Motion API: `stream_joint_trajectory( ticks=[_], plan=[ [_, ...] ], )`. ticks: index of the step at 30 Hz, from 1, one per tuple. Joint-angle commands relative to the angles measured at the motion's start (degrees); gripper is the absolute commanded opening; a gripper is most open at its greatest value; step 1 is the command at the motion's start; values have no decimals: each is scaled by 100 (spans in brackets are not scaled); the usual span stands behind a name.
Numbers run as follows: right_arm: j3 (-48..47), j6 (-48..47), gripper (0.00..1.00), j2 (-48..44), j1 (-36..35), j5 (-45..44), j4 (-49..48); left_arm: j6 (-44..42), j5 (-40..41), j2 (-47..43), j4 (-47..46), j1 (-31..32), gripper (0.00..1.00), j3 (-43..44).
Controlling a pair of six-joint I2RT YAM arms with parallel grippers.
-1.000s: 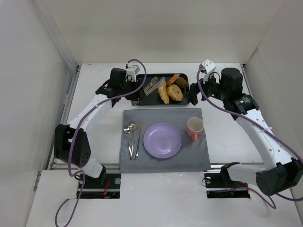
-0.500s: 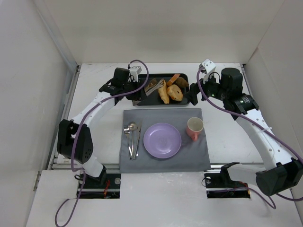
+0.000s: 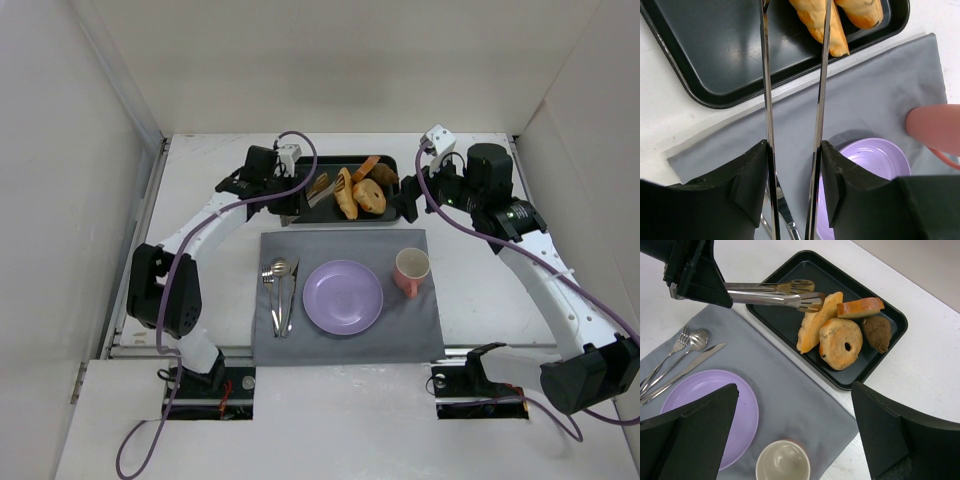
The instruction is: Place the bread
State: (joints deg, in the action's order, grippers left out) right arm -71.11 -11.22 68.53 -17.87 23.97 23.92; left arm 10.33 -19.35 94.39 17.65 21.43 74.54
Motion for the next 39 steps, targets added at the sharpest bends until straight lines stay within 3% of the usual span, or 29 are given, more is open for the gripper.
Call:
stream_joint_trajectory(
  ticks=[1,29,36,39],
  plan=[
    [-61,-73,100,-103,3,-15,-239,-84,-60,-52,-113,37,40,315],
    [-61,-73,100,-103,3,-68,-239,-188,-323,220,19,142,40,447],
    [-61,-73,100,-103,3,-68,-239,-189,-60,458,292,248,36,737],
    [-61,-73,100,-103,3,-68,-239,-189,54,510,405,300,29,799]
  ],
)
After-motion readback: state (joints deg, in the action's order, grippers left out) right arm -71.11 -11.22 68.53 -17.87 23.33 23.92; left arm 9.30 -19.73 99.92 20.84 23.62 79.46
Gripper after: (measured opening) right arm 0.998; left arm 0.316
